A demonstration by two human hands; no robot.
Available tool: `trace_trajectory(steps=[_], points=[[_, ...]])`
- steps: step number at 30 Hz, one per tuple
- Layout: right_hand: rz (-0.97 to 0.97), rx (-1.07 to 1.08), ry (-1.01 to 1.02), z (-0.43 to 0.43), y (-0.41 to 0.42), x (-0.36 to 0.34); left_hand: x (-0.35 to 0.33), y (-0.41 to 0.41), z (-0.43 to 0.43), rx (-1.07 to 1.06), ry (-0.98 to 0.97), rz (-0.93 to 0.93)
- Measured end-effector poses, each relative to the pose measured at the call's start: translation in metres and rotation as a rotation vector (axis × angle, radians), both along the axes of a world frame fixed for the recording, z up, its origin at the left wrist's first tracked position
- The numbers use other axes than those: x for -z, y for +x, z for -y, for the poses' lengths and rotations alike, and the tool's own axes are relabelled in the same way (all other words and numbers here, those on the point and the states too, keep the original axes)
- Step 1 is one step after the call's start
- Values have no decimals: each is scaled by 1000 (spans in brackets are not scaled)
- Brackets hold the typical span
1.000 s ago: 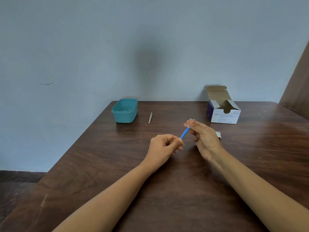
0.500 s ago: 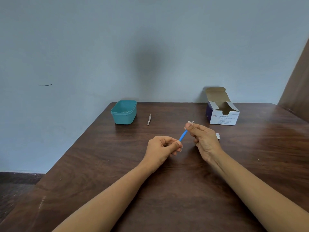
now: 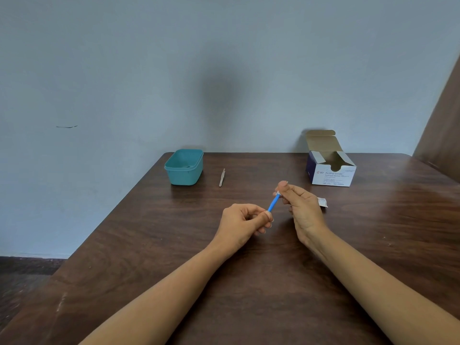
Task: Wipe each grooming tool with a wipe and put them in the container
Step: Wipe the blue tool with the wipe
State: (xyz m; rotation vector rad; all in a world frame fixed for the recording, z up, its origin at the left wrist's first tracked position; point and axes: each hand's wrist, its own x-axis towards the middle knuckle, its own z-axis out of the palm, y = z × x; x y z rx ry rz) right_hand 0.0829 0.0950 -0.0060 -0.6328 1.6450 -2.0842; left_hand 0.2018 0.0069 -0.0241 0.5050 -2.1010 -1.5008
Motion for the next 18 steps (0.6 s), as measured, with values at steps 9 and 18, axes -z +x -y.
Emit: trace_trajectory(steps=[9,18], points=[[132,-115,-15,1,-1,2,1,1,1,-9,-8,2],[43,-48,-16,0,2,2,0,-1,-1,14,-26,19]])
